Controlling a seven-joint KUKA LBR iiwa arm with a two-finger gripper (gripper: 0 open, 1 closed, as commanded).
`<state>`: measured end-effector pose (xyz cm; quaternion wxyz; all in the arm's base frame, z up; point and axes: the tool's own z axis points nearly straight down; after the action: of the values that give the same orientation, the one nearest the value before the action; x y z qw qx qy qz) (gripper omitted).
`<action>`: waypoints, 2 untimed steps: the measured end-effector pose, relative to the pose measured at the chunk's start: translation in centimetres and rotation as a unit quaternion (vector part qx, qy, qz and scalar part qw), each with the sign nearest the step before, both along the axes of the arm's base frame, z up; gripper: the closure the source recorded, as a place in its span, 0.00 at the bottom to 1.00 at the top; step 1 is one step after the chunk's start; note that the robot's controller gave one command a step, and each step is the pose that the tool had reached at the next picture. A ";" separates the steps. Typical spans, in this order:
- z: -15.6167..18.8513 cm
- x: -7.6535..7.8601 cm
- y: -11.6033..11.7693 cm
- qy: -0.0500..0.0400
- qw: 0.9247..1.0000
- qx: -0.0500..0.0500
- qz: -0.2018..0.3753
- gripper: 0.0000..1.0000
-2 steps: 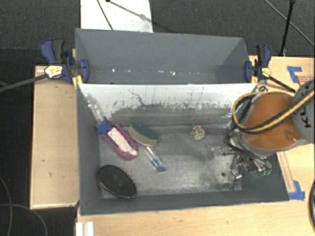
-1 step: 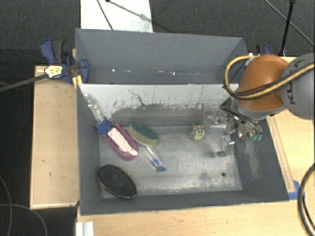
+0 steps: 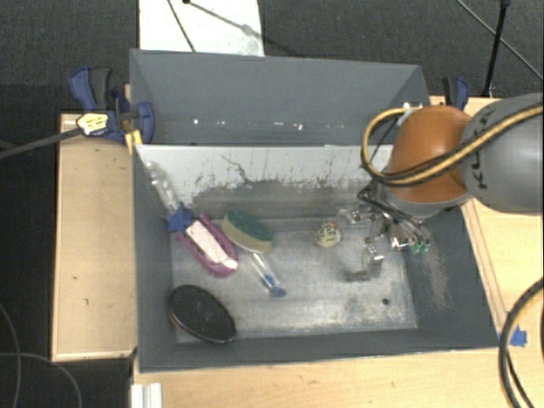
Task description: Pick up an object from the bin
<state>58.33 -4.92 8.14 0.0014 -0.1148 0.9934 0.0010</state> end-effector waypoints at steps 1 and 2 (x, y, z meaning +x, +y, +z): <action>-1.2 -8.6 0.4 0.004 1.000 -0.001 -0.020 0.00; 3.1 -1.1 -7.3 -0.006 0.999 -0.003 -0.041 0.00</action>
Offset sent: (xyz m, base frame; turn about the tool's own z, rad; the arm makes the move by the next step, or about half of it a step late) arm -0.0830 0.0035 -0.0114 0.0409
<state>57.23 -12.24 11.25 0.0070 -0.0741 0.9972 -0.0032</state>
